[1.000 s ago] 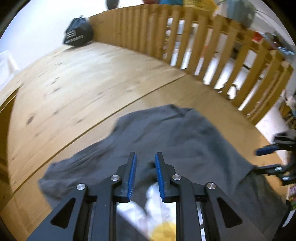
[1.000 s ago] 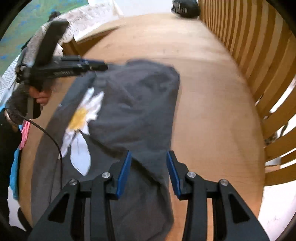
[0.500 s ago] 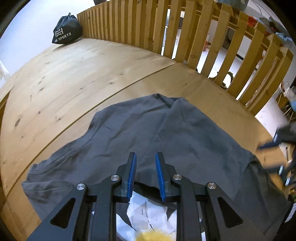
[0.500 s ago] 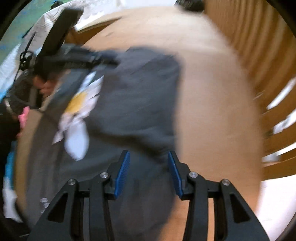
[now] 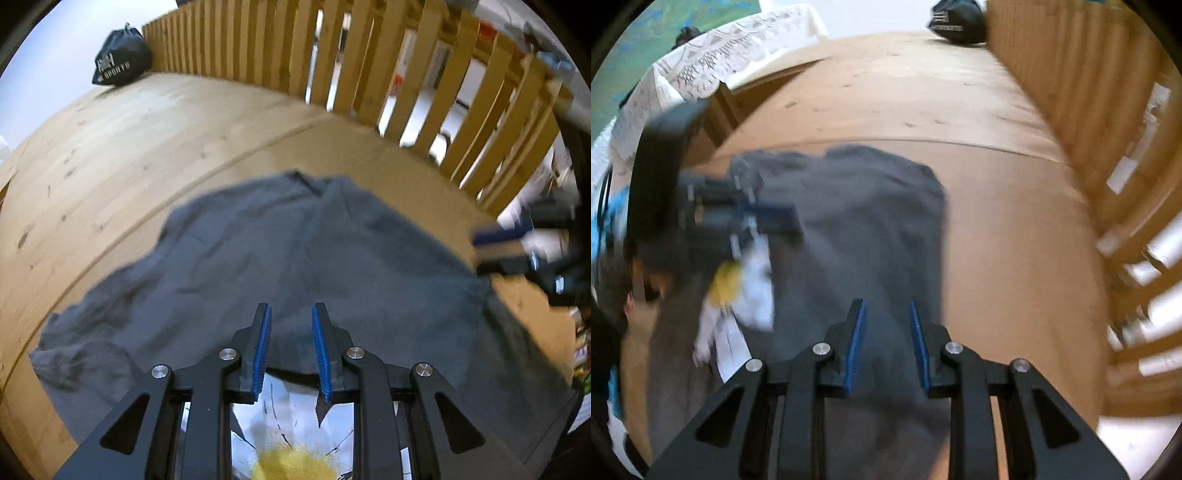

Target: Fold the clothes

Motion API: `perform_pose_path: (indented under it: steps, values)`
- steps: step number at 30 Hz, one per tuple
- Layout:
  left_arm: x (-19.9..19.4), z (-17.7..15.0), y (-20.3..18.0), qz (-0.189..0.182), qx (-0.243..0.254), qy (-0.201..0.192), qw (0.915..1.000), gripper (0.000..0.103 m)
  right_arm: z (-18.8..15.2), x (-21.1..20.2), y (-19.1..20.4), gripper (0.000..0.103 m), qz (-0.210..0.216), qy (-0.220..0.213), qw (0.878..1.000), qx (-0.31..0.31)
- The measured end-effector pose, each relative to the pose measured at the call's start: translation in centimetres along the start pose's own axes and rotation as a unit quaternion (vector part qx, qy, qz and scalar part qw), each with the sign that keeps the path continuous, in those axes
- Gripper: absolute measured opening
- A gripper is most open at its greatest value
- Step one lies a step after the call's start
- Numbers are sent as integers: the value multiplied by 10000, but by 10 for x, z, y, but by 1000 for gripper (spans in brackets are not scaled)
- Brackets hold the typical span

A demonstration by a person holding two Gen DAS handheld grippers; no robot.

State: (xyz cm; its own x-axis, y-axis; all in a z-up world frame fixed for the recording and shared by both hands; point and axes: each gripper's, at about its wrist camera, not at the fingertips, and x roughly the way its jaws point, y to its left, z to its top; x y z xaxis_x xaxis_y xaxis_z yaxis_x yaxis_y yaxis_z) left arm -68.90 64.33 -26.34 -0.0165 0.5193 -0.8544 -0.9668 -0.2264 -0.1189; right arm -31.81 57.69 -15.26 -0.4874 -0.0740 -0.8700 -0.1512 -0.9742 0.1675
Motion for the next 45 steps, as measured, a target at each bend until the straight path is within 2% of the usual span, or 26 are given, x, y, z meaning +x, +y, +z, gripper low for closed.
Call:
perform_pose_path:
  steps: [2, 3, 5, 6, 8, 9, 10, 13, 16, 18, 20, 21, 24, 25, 31, 33, 35, 36, 38, 41, 45]
  values:
    - [10, -1, 14, 54, 59, 95, 9999, 21, 13, 29, -6, 23, -79, 407, 9991, 134]
    - [14, 1, 21, 109, 121, 108, 9998, 22, 16, 34, -12, 22, -616, 467, 9970, 86]
    - [17, 5, 36, 205, 193, 169, 9995, 23, 22, 44, -23, 22, -1669, 578, 9843, -6]
    - [15, 0, 38, 314, 195, 194, 9991, 22, 29, 39, -30, 25, -1668, 489, 9847, 138]
    - [17, 0, 52, 223, 202, 130, 9995, 22, 49, 31, -39, 29, -1293, 244, 9903, 442]
    - [18, 1, 59, 182, 208, 101, 9996, 23, 60, 36, -37, 37, -1263, 245, 9907, 441]
    - [22, 3, 64, 198, 249, 108, 9994, 23, 72, 41, -36, 39, -1236, 247, 9910, 439]
    - [36, -1, 77, 209, 302, 163, 9992, 24, 100, 69, -31, 39, -1468, 486, 9876, 277]
    - [45, 9, 103, 218, 358, 202, 9989, 24, 112, 101, -28, 39, -1518, 908, 9838, 296]
    - [52, 17, 120, 210, 365, 228, 9989, 24, 113, 108, -32, 39, -1656, 967, 9812, 227]
    - [58, 23, 137, 231, 437, 239, 9985, 24, 117, 106, -44, 23, -1637, 986, 9811, 294]
    - [62, 27, 146, 230, 446, 230, 9985, 24, 119, 104, -52, 10, -1680, 975, 9803, 346]
    - [71, 37, 176, 201, 419, 199, 9987, 24, 129, 85, -84, 12, -2047, 536, 9736, 857]
    - [71, 36, 182, 201, 418, 196, 9987, 24, 129, 82, -88, 13, -2050, 483, 9737, 873]
    - [88, 56, 237, 230, 455, 213, 9985, 26, 119, 72, -67, 15, -936, 418, 9937, 452]
    - [110, 74, 240, 243, 484, 210, 9983, 27, 114, 83, -71, 15, -1354, 543, 9888, 313]
    - [118, 83, 262, 388, 425, 236, 9981, 35, 109, 93, -75, 15, -1772, 659, 9818, 173]
    - [120, 88, 275, 469, 332, 198, 9982, 36, 108, 86, -77, 16, -2083, 424, 9771, 97]
    - [124, 97, 301, 589, 196, 98, 9980, 34, 98, 64, -84, 16, -1612, 178, 9865, 231]
    - [125, 108, 332, 462, 143, -42, 9988, 34, 60, 48, -72, 18, -483, 392, 9977, 283]
    - [130, 118, 359, 351, 259, -94, 9990, 34, 21, 56, -81, 22, -486, 662, 9964, 193]
